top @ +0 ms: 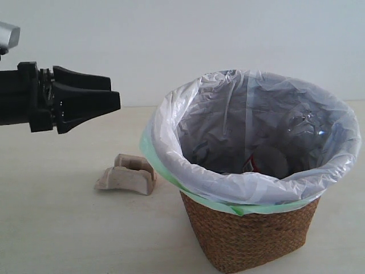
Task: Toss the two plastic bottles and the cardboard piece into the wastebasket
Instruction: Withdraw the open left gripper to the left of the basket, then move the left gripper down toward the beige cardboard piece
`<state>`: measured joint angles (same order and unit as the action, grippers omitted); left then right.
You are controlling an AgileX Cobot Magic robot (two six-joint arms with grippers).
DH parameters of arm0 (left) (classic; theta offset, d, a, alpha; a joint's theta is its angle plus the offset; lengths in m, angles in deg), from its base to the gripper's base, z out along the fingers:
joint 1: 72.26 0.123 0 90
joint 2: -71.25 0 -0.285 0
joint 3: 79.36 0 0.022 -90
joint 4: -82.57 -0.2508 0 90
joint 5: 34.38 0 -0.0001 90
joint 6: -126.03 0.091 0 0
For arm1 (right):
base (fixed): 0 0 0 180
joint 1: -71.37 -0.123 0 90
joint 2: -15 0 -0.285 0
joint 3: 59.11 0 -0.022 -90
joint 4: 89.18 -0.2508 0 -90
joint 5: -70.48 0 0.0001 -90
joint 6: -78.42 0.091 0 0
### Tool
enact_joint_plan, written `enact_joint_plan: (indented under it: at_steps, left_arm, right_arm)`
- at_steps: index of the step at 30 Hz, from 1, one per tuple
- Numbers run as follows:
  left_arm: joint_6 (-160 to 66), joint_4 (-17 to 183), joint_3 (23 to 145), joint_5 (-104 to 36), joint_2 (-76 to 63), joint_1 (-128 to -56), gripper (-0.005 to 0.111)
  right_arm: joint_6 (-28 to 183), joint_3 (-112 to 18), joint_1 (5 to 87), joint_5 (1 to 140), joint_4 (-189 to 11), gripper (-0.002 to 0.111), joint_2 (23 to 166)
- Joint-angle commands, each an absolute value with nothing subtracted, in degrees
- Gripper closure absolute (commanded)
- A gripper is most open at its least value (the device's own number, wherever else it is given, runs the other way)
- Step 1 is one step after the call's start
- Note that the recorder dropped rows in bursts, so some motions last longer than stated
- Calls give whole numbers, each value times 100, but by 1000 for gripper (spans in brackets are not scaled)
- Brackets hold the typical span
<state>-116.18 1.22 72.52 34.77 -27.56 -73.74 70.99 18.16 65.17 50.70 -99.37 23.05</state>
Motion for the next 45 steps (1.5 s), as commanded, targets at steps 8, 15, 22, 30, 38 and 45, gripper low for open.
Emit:
enact_joint_plan:
  at_steps: [8, 15, 22, 30, 38, 45]
  left_arm:
    - [-10461, 2442, 7257, 1001, -2684, -7827, 36]
    - [-10473, 2673, 7257, -640, -2320, -7888, 36]
    - [-10615, 3387, 7257, -2256, -2201, -8013, 36]
    - [-10748, 3377, 7279, -2367, -2201, -8210, 36]
    - [-8800, 6329, 7238, -2977, -2201, -8235, 36]
    - [-7279, 7810, 7238, -3374, -2189, -8308, 36]
  right_arm:
    - [7076, 1811, 6551, 5093, -9899, 108, 2279]
    - [7076, 1811, 6551, 5093, -9899, 108, 2279]
    - [7076, 1811, 6551, 5093, -9899, 108, 2279]
    - [7076, 1811, 6551, 5093, -9899, 108, 2279]
    - [7076, 1811, 6551, 5093, -9899, 108, 2279]
    - [7076, 1811, 6551, 5093, -9899, 108, 2279]
